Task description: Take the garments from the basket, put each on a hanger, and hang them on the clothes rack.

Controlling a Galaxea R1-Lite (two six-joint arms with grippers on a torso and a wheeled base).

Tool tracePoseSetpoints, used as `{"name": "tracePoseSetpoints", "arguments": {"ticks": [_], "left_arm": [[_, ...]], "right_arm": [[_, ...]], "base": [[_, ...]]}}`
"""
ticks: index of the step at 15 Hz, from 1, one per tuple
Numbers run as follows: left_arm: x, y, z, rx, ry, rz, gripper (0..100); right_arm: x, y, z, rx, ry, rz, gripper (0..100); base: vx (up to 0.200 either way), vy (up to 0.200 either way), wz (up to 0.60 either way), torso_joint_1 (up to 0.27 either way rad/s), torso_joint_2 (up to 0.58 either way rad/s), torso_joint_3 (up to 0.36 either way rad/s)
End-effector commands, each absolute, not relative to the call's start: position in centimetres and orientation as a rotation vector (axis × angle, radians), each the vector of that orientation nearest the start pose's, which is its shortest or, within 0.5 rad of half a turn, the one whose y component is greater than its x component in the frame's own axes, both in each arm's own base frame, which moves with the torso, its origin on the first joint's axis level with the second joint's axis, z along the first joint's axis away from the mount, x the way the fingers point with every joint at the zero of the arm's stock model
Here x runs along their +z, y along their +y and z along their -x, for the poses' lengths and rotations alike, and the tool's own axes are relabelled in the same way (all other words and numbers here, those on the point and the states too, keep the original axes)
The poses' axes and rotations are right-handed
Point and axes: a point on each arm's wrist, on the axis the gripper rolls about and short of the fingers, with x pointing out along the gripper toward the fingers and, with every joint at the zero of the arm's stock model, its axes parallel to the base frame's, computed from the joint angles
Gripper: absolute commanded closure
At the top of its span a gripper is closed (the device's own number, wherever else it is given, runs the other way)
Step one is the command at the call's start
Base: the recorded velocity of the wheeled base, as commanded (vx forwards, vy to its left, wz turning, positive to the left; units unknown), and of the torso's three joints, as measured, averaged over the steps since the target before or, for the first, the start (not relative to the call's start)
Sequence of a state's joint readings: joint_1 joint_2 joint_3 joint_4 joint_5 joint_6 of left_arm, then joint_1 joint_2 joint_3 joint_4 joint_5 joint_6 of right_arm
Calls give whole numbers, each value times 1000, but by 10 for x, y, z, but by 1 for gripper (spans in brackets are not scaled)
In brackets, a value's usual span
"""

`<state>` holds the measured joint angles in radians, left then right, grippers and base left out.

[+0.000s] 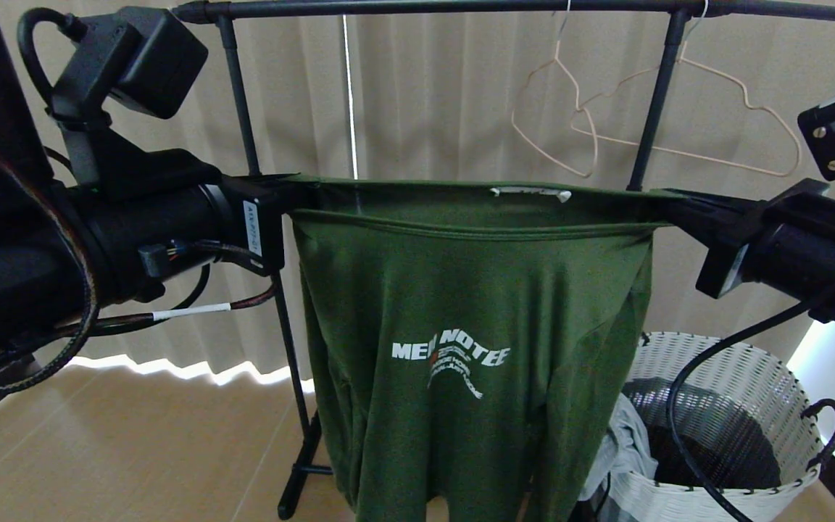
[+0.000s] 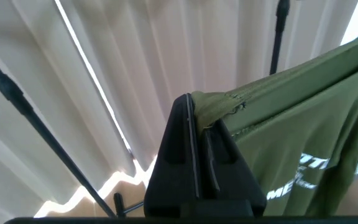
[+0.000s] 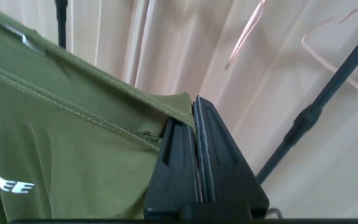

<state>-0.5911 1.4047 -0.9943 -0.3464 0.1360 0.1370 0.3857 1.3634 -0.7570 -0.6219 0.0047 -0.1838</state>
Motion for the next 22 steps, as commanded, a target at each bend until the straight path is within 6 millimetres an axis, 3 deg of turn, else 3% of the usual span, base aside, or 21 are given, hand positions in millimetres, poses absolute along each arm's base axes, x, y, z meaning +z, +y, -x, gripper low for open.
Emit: {"name": "tracePoseSetpoints", "arguments": {"ticks": [1, 5, 8, 22], "left_arm": [[289, -133, -204, -451, 30, -157, 100], [290, -133, -205, -453, 26, -162, 100], [292, -134, -206, -453, 9, -195, 100], [294, -137, -217, -439, 4, -224, 100]], "right_arm": [[263, 85, -207, 388, -72, 175, 100], [261, 83, -204, 389, -68, 176, 100], [247, 82, -202, 393, -24, 184, 100], [253, 82, -202, 389, -44, 182, 100]], "base": [[0, 0, 0, 0, 0, 0], [0, 0, 0, 0, 0, 0], [0, 0, 0, 0, 0, 0], [0, 0, 0, 0, 0, 0]]}}
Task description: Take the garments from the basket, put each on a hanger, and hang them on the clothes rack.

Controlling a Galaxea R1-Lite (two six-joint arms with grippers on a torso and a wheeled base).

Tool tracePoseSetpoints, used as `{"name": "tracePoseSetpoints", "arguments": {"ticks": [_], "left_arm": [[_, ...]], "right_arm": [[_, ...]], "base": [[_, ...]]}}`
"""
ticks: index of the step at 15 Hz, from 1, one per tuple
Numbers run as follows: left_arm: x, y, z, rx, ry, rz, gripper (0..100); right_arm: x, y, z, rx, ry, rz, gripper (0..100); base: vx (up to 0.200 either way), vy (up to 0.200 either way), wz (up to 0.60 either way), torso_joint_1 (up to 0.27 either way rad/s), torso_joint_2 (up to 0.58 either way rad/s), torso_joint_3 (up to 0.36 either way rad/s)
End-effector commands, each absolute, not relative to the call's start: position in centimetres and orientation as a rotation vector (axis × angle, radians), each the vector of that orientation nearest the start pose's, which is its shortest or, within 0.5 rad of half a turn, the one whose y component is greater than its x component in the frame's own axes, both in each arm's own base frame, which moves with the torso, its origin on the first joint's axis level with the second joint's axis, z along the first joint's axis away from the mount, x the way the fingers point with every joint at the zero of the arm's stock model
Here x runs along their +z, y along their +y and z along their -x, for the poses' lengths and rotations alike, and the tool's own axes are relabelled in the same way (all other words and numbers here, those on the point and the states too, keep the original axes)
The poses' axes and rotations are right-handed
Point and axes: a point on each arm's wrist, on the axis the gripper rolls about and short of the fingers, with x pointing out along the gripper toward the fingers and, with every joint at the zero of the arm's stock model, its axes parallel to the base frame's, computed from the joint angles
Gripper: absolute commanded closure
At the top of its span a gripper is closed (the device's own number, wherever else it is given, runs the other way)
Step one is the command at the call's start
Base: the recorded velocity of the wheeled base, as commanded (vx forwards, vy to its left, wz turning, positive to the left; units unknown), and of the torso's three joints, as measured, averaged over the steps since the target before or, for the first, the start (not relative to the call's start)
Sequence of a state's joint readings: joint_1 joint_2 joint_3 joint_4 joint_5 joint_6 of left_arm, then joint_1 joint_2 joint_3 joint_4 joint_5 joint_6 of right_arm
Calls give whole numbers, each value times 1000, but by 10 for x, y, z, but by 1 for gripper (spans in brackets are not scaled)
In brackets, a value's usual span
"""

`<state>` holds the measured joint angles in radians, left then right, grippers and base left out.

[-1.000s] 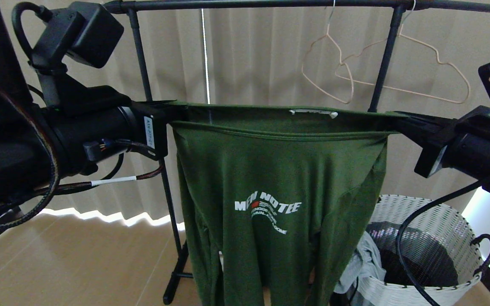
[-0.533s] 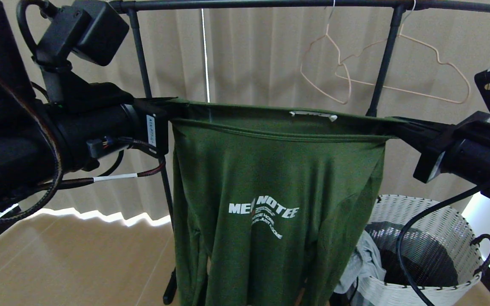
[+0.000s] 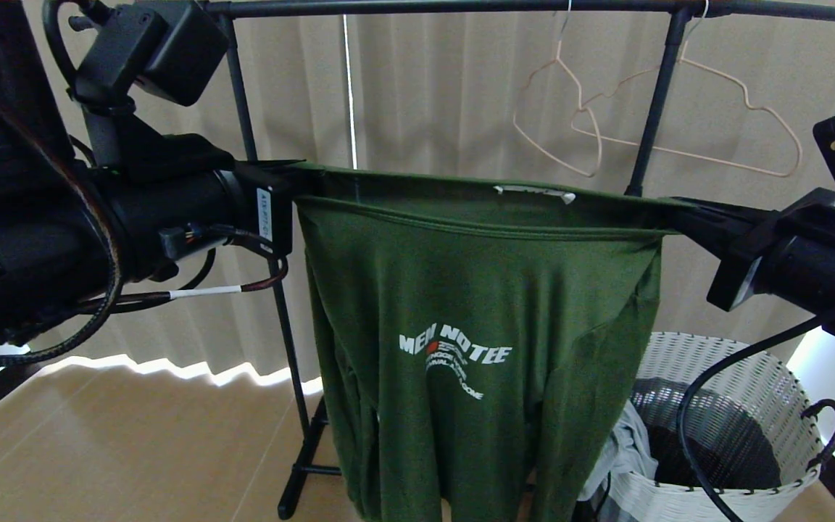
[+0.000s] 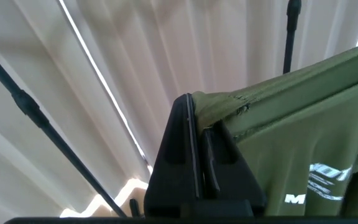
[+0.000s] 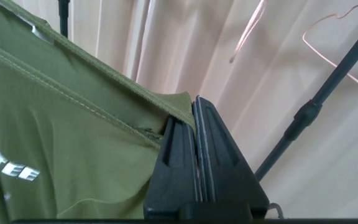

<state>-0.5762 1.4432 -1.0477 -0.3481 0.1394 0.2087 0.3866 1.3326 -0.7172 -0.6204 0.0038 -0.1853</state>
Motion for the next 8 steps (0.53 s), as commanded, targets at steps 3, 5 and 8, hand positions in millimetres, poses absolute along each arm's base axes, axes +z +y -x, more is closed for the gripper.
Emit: {"name": "tracePoseSetpoints", "arguments": {"ticks": [3, 5, 8], "left_arm": [[310, -149, -254, -401, -37, -204, 100], [308, -155, -278, -375, -28, -199, 100], [300, -160, -296, -363, -7, -191, 100]], "right_arm": [[264, 80, -173, 435, -66, 177, 100], [267, 82, -149, 520, -52, 177, 100], [265, 79, -133, 602, -44, 179, 100]], "base": [[0, 0, 0, 0, 0, 0], [0, 0, 0, 0, 0, 0], [0, 0, 0, 0, 0, 0]]}}
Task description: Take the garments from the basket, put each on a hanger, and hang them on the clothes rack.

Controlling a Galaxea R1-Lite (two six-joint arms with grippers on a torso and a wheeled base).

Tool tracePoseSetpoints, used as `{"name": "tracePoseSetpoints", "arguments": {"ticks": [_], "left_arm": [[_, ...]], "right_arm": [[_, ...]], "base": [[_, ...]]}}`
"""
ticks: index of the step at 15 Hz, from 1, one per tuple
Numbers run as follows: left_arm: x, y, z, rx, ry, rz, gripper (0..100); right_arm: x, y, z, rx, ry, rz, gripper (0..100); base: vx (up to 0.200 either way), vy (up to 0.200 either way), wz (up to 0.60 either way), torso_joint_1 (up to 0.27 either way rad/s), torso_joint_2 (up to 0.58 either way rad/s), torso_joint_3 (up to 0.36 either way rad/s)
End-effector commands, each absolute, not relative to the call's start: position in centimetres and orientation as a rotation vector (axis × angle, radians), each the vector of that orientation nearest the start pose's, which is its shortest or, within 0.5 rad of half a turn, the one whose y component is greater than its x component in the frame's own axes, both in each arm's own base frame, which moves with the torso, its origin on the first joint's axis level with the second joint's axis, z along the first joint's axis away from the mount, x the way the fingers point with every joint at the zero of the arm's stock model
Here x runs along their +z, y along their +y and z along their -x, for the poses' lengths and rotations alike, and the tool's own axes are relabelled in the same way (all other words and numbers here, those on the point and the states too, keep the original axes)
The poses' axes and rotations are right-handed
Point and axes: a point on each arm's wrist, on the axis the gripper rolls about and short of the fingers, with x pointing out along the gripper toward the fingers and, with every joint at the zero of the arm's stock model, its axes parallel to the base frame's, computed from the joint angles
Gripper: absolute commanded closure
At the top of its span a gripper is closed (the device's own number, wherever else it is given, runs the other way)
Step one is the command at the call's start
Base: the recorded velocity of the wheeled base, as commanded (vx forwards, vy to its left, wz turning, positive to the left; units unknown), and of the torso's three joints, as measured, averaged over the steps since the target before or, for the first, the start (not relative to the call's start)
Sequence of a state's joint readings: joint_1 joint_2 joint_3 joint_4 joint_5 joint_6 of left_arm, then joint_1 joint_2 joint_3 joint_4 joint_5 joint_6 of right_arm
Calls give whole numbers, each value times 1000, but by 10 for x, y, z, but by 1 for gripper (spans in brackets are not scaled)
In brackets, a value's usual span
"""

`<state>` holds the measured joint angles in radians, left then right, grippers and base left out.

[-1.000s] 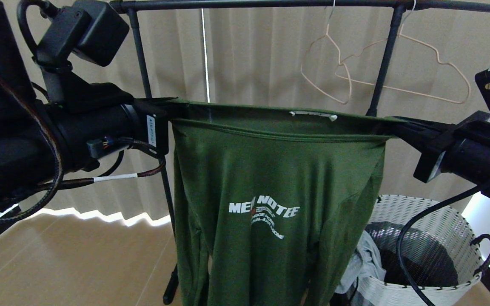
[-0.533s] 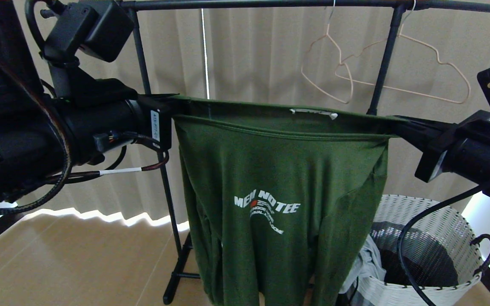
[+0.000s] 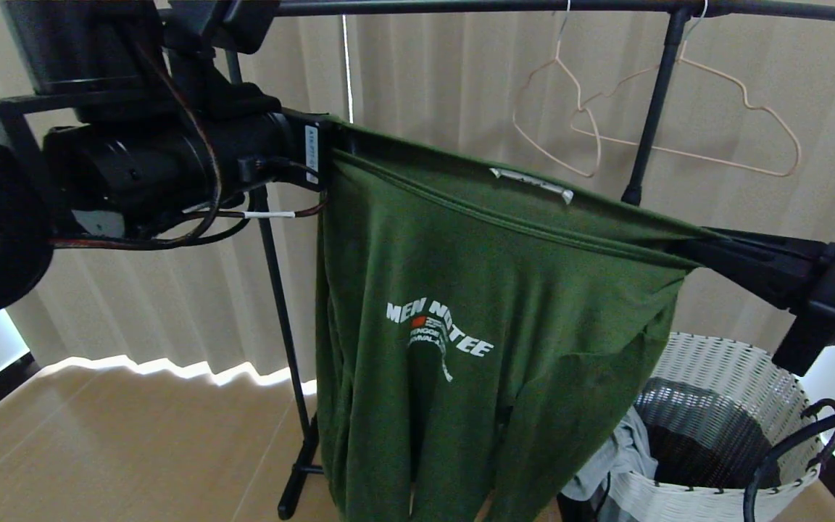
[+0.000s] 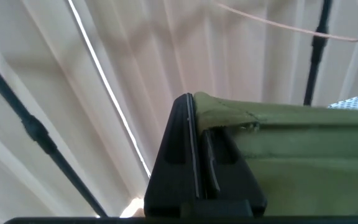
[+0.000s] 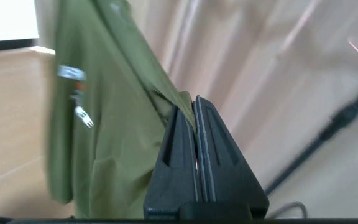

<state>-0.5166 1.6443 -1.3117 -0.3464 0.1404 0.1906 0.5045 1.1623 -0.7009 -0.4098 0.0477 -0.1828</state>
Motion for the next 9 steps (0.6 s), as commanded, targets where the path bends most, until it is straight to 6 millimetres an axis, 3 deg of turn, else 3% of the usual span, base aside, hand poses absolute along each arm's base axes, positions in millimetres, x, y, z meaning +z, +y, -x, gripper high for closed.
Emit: {"name": "tracePoseSetpoints", "arguments": {"ticks": [1, 6, 9], "left_arm": [[299, -160, -296, -364, -2, -188, 100], [303, -147, -283, -348, -3, -185, 100], [302, -127, -245, -357, 3, -189, 100]], "right_arm": [[264, 79, -133, 610, -43, 181, 100], [266, 81, -148, 565, -28, 184, 100], [275, 80, -172, 507, -12, 141, 100]], "base": [[0, 0, 0, 0, 0, 0], [0, 0, 0, 0, 0, 0], [0, 0, 0, 0, 0, 0]]}}
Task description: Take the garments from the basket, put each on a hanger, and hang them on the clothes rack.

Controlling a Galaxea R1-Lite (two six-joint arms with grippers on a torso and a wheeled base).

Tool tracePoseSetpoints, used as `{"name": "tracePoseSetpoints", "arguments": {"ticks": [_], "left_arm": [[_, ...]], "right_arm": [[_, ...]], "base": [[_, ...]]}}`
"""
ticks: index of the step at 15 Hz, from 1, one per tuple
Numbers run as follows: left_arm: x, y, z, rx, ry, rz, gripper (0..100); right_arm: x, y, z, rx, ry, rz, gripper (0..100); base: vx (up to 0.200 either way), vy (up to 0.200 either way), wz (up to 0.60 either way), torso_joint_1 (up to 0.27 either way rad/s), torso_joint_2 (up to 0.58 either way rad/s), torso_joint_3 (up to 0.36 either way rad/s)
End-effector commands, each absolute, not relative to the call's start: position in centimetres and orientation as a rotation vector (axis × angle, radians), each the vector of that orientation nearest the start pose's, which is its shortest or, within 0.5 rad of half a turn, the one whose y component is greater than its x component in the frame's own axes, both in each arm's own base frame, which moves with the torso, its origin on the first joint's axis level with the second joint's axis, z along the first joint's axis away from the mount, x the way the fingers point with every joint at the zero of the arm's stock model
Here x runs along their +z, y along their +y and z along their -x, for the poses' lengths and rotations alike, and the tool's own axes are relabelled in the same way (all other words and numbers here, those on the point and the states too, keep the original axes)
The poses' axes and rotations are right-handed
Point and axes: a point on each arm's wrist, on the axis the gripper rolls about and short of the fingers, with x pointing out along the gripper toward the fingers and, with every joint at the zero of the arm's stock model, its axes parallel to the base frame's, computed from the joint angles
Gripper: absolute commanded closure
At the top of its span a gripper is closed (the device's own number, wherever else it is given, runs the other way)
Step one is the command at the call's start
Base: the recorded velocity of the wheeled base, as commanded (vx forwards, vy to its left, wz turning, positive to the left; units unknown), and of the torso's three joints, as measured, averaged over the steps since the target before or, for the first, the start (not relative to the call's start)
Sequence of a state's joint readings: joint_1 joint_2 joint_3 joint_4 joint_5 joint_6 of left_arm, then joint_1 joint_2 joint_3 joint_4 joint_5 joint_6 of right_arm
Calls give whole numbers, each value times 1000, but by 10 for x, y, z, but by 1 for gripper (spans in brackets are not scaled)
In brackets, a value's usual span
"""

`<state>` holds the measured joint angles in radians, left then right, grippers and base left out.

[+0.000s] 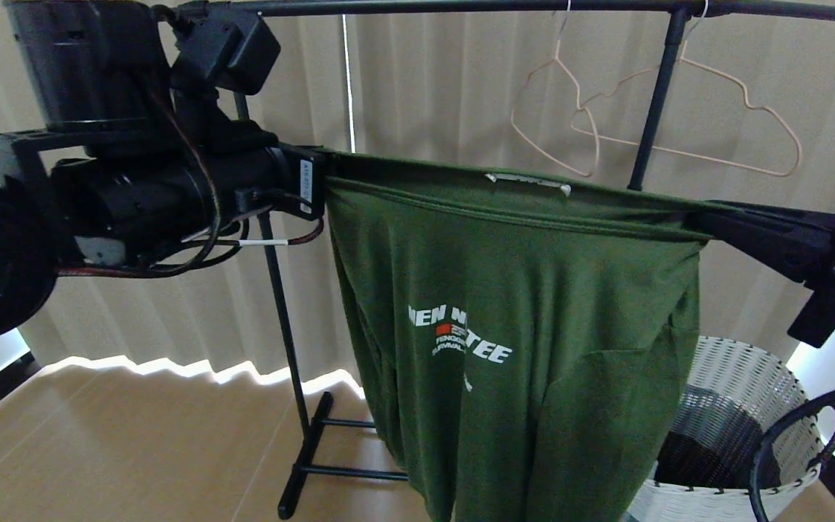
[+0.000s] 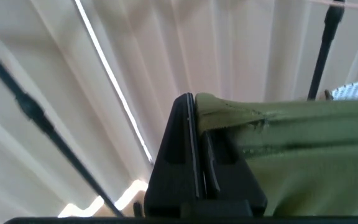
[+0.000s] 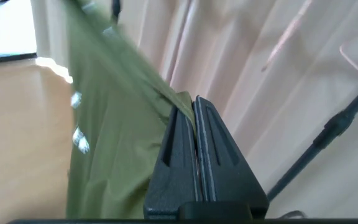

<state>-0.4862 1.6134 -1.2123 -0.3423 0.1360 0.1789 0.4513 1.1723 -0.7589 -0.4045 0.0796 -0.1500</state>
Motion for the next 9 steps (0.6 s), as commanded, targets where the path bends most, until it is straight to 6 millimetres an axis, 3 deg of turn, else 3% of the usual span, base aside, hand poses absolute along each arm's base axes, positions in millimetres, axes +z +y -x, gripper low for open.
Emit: {"name": "tracePoseSetpoints", "arguments": {"ticks": [1, 4, 9], "left_arm": [[303, -125, -240, -358, 2, -188, 100], [293, -128, -199, -457, 26, -200, 100], [295, -126, -191, -468, 9, -194, 100]], "right_arm": [[276, 81, -175, 504, -9, 122, 100], [279, 88, -190, 500, 22, 27, 100], [270, 89, -192, 496, 57, 45, 100]], "base": [[0, 0, 0, 0, 0, 0], [0, 0, 0, 0, 0, 0], [0, 0, 0, 0, 0, 0]]}}
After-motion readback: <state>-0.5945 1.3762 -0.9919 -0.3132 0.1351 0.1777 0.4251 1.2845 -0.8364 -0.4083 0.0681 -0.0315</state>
